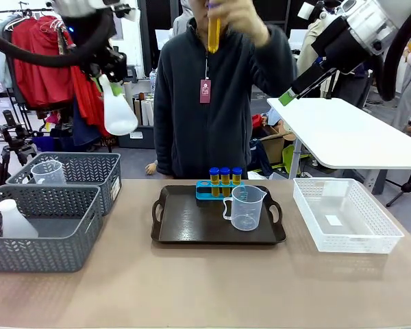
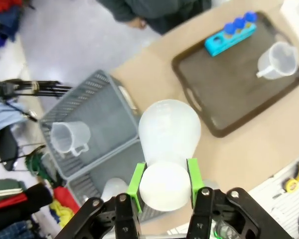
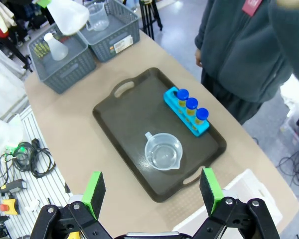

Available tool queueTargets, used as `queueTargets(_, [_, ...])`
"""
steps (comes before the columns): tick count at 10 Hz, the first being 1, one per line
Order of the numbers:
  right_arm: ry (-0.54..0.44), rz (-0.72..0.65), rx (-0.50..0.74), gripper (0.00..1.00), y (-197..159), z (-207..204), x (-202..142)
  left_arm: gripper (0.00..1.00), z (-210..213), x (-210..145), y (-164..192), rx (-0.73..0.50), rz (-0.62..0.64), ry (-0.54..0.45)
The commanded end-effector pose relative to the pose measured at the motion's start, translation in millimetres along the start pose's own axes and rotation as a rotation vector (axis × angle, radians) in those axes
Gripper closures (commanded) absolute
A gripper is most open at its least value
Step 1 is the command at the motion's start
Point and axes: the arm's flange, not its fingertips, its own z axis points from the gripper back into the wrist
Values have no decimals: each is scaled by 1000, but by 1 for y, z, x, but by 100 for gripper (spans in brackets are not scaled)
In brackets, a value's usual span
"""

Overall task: Prepare the laboratory tools.
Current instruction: Pick up one Small flask and place it on the Handle tray.

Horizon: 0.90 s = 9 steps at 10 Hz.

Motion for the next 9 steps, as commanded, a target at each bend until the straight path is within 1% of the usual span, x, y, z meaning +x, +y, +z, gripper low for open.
queueTargets(1, [-10,1,4,0,0,1,0,100,-23,-6,-13,-67,-63,19])
queueTargets(2, [-10,1,4,0,0,1,0,100,-33,-6,-21,-89,-74,38])
queueTargets(4, [-10,1,4,0,0,1,0,100,-33,-6,-21,-94,-75,36])
queueTargets(9, [-10,1,4,0,0,1,0,100,-20,-12,5,-90,-2,-1])
